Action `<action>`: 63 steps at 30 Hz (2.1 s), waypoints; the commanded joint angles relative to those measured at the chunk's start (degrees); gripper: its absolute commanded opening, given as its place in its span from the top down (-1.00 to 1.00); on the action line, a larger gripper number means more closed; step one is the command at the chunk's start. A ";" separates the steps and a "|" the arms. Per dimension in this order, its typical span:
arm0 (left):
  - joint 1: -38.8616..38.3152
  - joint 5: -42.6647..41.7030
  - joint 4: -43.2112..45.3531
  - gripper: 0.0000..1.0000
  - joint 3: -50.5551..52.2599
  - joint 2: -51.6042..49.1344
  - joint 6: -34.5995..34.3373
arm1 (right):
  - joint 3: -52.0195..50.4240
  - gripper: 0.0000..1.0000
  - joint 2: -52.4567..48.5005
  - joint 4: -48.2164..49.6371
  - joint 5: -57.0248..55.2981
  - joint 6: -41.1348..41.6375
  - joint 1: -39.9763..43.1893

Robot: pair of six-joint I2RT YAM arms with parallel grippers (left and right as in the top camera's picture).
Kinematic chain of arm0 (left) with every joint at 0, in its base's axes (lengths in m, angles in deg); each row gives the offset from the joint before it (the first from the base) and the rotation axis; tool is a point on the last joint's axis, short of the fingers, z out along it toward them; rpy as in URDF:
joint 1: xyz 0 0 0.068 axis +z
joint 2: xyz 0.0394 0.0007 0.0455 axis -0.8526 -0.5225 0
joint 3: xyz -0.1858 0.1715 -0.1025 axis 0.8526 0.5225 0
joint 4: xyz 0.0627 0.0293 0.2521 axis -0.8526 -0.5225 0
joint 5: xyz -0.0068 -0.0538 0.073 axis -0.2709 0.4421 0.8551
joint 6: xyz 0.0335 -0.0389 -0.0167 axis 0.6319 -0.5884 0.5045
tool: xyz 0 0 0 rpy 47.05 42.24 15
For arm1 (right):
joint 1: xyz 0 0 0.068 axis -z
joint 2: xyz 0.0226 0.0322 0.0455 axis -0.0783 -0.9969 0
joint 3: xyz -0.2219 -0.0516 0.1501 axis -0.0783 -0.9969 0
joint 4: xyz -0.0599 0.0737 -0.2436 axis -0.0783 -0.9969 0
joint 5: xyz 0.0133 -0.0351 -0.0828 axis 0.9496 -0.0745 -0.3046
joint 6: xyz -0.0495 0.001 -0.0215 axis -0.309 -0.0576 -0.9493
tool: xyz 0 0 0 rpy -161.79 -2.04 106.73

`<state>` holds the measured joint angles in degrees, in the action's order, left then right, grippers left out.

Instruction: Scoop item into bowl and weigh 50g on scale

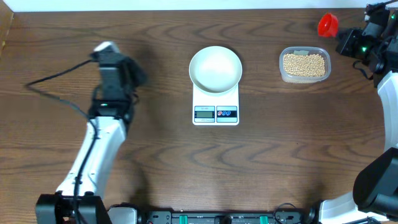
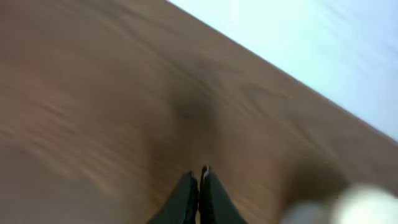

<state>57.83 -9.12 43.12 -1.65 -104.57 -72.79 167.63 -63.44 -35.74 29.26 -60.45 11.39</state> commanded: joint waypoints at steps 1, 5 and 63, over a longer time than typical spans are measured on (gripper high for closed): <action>-11.26 -5.09 -3.93 0.85 -1.40 0.15 0.98 | 0.48 0.98 0.24 -1.46 -0.17 0.87 -0.24; -19.96 -4.57 -8.04 0.85 -1.38 0.09 2.29 | 0.48 0.98 0.24 -3.48 -0.22 -0.04 -0.24; -36.44 -7.74 -0.42 0.86 -1.33 -24.00 10.62 | 0.44 0.98 0.24 -9.90 0.00 -5.20 -0.24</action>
<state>21.51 -16.58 42.62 -1.85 -126.25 -62.89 167.63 -63.44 -45.62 29.06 -64.72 11.39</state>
